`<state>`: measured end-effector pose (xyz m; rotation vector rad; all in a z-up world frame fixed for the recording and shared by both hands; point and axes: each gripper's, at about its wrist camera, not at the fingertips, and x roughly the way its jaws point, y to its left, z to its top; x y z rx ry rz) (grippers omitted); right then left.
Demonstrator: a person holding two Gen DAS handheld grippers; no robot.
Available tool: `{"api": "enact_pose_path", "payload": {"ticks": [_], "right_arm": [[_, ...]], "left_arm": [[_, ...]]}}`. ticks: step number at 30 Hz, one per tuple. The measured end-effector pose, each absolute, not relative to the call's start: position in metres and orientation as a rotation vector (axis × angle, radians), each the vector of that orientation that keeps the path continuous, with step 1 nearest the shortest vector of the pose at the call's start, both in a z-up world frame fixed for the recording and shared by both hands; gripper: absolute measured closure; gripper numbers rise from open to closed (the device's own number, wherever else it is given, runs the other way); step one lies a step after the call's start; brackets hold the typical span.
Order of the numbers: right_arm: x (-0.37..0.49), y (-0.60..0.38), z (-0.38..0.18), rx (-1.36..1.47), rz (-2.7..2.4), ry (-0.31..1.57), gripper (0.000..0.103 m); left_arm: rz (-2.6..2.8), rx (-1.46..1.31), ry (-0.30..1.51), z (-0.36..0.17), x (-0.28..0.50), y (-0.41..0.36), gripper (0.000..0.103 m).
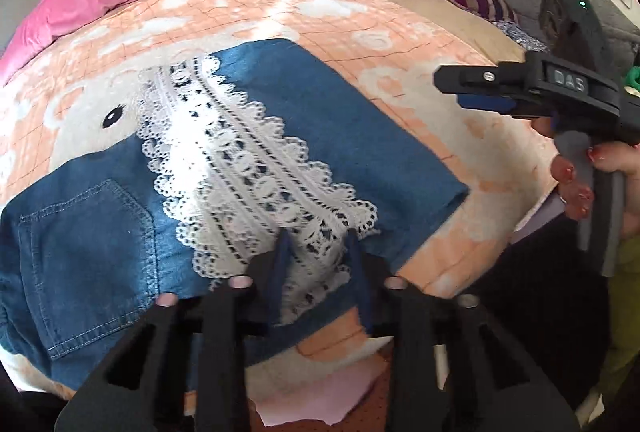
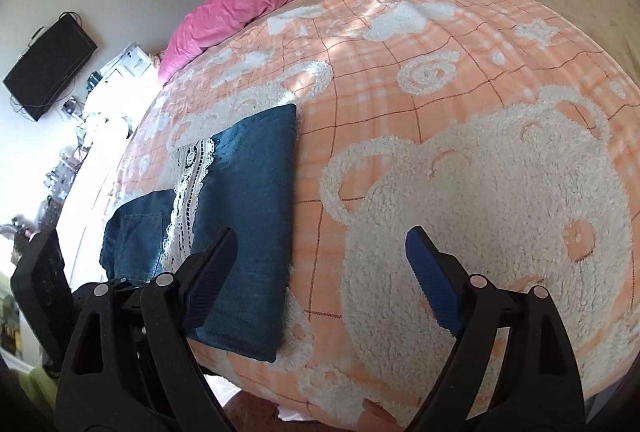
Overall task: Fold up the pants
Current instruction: 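Lay the folded lace edge flat and open both grippers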
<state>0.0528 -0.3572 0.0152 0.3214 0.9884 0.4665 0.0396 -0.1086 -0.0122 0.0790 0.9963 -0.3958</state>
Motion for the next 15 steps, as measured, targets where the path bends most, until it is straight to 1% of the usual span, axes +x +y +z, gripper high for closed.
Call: {"api": "enact_pose_path", "payload": {"ticks": [1,2,5,6,7,8,9,10,13,15], "right_arm": [[0.053,-0.356,0.015,0.318,0.474,0.992,0.024],[0.052,-0.354,0.014,0.315,0.485,0.994,0.024],[0.049,-0.341,0.015,0.273,0.535,0.997,0.024],[0.047,-0.335,0.016,0.249,0.56,0.994,0.024],[0.045,-0.328,0.017,0.226,0.581,0.992,0.024],[0.042,-0.32,0.018,0.19,0.604,0.99,0.024],[0.04,-0.314,0.019,0.155,0.615,0.986,0.024],[0.038,-0.309,0.018,0.127,0.621,0.987,0.024],[0.038,-0.301,0.011,0.076,0.621,1.019,0.024],[0.039,-0.301,0.005,0.079,0.62,1.05,0.024]], "left_arm": [[-0.406,0.061,0.997,-0.01,0.04,-0.105,0.091],[-0.411,0.052,0.998,-0.006,0.039,-0.103,0.091],[-0.399,0.078,0.956,0.006,0.025,-0.09,0.091],[-0.401,0.081,0.959,0.006,0.021,-0.088,0.089],[-0.412,0.078,0.985,0.004,0.019,-0.084,0.075],[-0.402,0.061,1.0,0.003,0.016,-0.078,0.048],[-0.385,0.035,0.996,0.005,0.014,-0.072,0.038],[-0.373,0.016,0.991,0.007,0.014,-0.067,0.033],[-0.341,-0.051,0.985,0.012,0.019,-0.052,0.033],[-0.338,-0.135,1.04,0.003,0.029,-0.044,0.033]]}}
